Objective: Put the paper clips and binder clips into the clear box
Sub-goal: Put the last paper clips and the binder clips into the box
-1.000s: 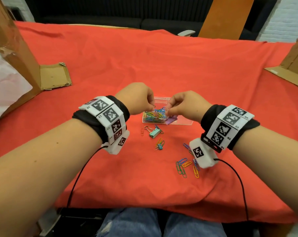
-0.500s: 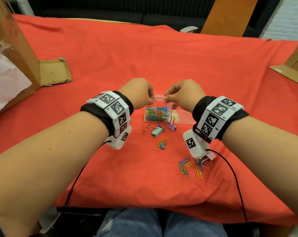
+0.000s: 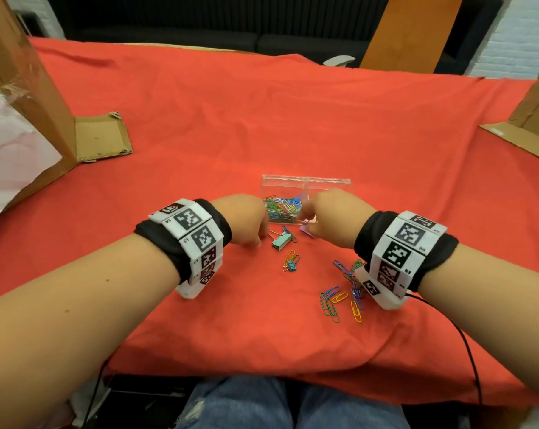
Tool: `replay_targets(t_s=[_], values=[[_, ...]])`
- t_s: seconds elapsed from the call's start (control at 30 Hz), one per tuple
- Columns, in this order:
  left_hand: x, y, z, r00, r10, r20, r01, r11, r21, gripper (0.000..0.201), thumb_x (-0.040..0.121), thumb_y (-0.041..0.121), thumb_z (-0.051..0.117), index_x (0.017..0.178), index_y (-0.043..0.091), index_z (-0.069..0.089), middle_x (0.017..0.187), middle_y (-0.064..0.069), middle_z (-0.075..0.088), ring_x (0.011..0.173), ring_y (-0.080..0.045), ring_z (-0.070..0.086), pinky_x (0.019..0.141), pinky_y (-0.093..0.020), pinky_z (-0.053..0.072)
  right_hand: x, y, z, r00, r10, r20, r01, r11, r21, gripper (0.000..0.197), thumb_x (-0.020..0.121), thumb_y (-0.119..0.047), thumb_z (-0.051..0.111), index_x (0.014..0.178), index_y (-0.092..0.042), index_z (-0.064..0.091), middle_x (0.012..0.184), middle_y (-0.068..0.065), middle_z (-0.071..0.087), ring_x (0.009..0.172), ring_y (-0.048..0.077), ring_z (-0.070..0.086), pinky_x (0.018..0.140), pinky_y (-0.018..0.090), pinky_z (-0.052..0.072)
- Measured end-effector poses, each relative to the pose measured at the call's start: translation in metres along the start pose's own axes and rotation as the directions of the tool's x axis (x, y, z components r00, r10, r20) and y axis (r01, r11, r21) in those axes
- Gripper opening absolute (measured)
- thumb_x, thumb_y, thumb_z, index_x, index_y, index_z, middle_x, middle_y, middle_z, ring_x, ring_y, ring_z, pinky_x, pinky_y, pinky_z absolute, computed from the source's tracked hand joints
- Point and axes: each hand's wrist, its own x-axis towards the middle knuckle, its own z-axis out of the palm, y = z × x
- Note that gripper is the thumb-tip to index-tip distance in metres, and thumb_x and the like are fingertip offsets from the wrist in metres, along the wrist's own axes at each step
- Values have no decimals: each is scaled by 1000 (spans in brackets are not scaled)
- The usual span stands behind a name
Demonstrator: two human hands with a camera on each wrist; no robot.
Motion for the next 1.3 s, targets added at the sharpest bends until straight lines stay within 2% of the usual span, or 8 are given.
replay_targets(t_s=[0.27, 0.57, 0.77, 0.87, 0.97, 1.07, 1.2, 1.3], values=[[-3, 2, -1, 999, 18, 43, -18, 1000, 7, 29, 80, 17, 69, 109, 17, 72, 105, 0, 72, 102, -20, 65, 84, -28, 48, 4, 8, 1, 996, 59, 68, -50, 991, -125, 32, 87, -16, 51, 115, -12, 67, 112, 10, 69, 105, 31, 63, 91, 39, 54], [8, 7, 4, 998, -33, 58, 34, 999, -21, 50, 72, 14, 77, 117, 17, 54, 73, 10, 48, 94, -23, 60, 80, -33, 48, 12, 3, 16, 984, 99, 147, -83, 990, -110, 25, 84, -9, 56, 105, -6, 69, 109, 12, 70, 101, 29, 65, 84, 30, 53], [8, 10, -1, 993, 43, 107, -49, 997, 59, 75, 78, 14, 73, 142, 32, 40, 123, -6, 62, 113, -24, 57, 77, -24, 39, 3, 5, 8, 984, 24, 178, 5, 987, -161, 32, 88, -10, 55, 118, -9, 66, 122, 10, 66, 112, 30, 61, 94, 32, 50], [10, 9, 0, 990, 39, 135, -51, 995, 83, 74, 81, 21, 72, 144, 33, 36, 129, -5, 60, 116, -24, 56, 78, -24, 36, 1, 8, 8, 976, 24, 218, 26, 974, -226, 38, 87, -15, 59, 125, -11, 61, 125, 10, 63, 114, 30, 59, 94, 32, 49], [11, 9, 3, 997, 19, 70, -25, 996, 90, 64, 77, 26, 75, 136, 26, 51, 127, -4, 59, 115, -25, 56, 77, -24, 35, 1, 10, 11, 948, 29, 316, 66, 956, -286, 47, 86, -26, 63, 129, -10, 57, 128, 8, 61, 117, 29, 58, 97, 32, 49], [10, 8, 7, 1000, -8, 15, 7, 998, 65, 47, 74, 26, 77, 117, 18, 62, 118, -4, 62, 107, -24, 59, 74, -26, 38, -3, 8, 11, 955, -28, 296, 97, 971, -220, 44, 85, -22, 64, 128, -11, 59, 129, 7, 62, 118, 27, 58, 99, 32, 48], [9, 7, 9, 999, -30, 43, 30, 1000, 9, 29, 76, 21, 75, 104, 13, 68, 104, -6, 69, 91, -23, 62, 70, -25, 40, -7, -3, 11, 961, -66, 269, 110, 982, -153, 35, 81, -18, 69, 115, -13, 68, 118, 5, 68, 110, 26, 62, 87, 28, 48], [6, 8, 11, 994, -68, 90, 70, 997, -20, 20, 77, 16, 71, 96, 9, 73, 83, -5, 65, 74, -18, 56, 58, -24, 41, -6, -8, 14, 961, -45, 271, 96, 980, -177, 31, 82, -18, 68, 110, -7, 69, 115, 11, 69, 107, 28, 64, 84, 30, 51]])
